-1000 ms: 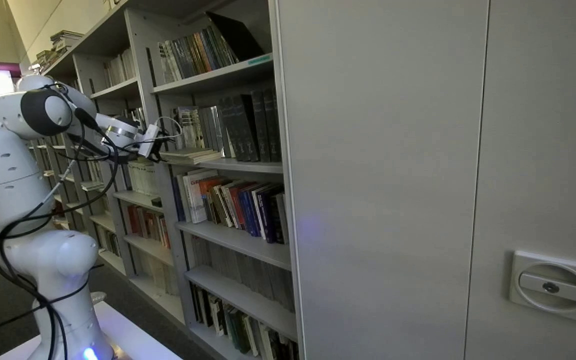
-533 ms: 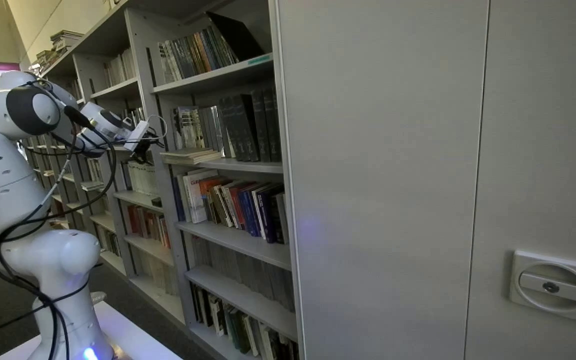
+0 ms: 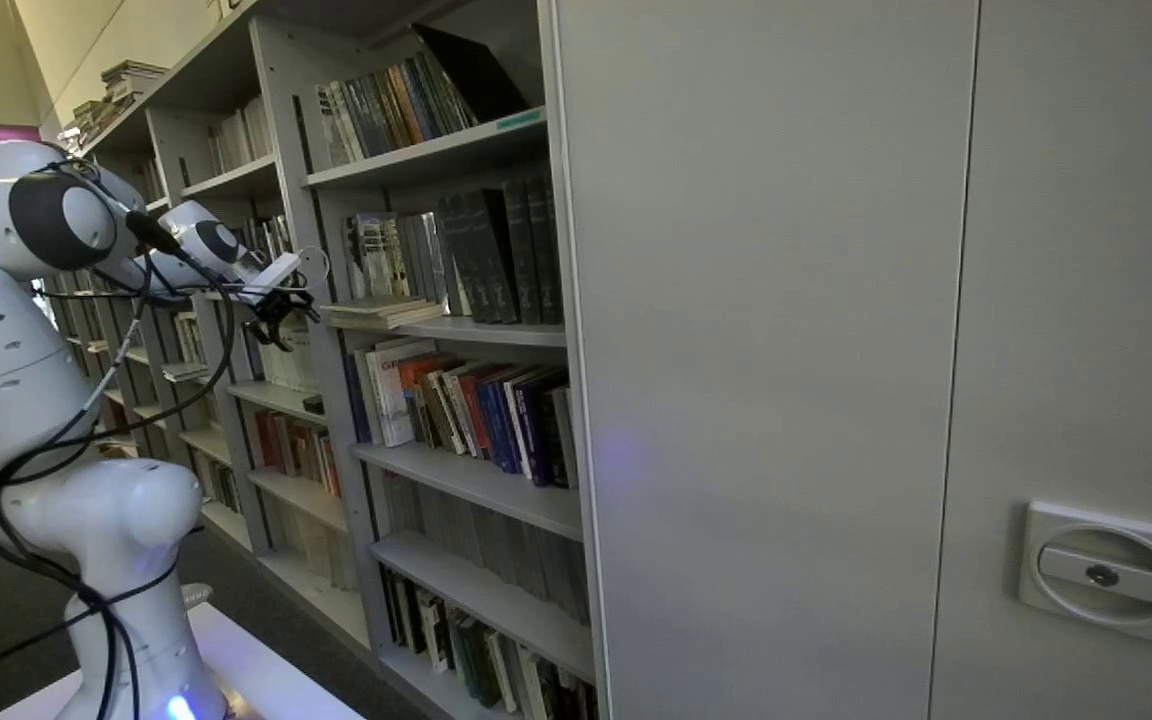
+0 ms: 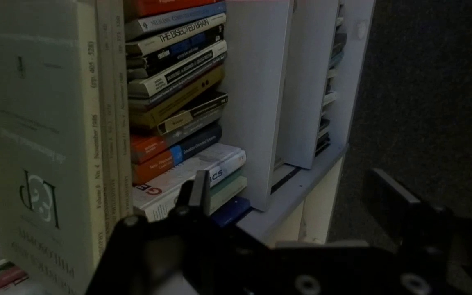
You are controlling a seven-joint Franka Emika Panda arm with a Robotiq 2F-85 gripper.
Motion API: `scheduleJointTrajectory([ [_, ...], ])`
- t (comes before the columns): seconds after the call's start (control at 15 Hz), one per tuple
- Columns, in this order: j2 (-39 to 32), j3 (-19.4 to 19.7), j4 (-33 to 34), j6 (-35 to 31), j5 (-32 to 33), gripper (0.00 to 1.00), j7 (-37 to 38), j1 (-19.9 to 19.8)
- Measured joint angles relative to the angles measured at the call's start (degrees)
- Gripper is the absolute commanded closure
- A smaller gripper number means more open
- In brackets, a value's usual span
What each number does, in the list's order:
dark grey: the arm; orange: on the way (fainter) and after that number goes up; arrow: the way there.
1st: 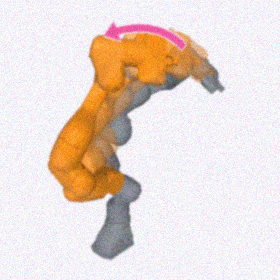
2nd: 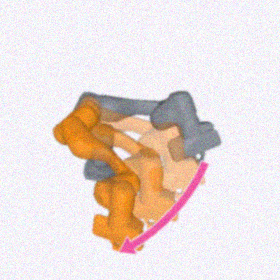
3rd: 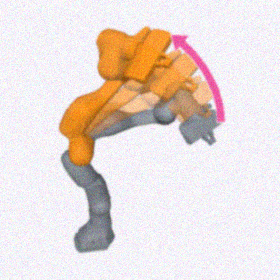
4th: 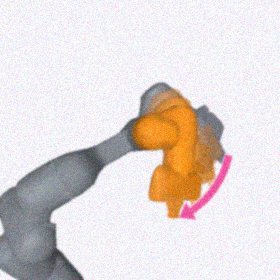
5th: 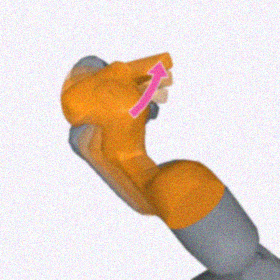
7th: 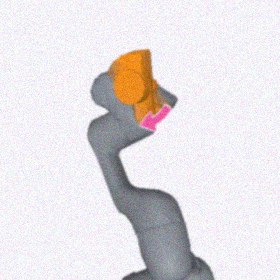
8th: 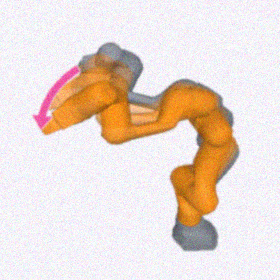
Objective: Take the book that lies on top of the standing books and put it on the pile, and pull out another book and put it on the pile
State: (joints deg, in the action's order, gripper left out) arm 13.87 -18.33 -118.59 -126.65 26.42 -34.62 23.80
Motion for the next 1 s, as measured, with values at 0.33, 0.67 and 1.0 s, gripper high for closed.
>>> scheduleJointTrajectory([
  [0.33,-3.61,0.35,0.51,-0.33,2.06,0.00,-1.27,-2.76],
  [0.67,-6.94,0.46,2.27,-4.09,8.20,0.00,-0.36,-4.50],
  [1.0,-8.65,0.50,3.87,-7.01,12.28,0.00,0.83,-5.16],
])
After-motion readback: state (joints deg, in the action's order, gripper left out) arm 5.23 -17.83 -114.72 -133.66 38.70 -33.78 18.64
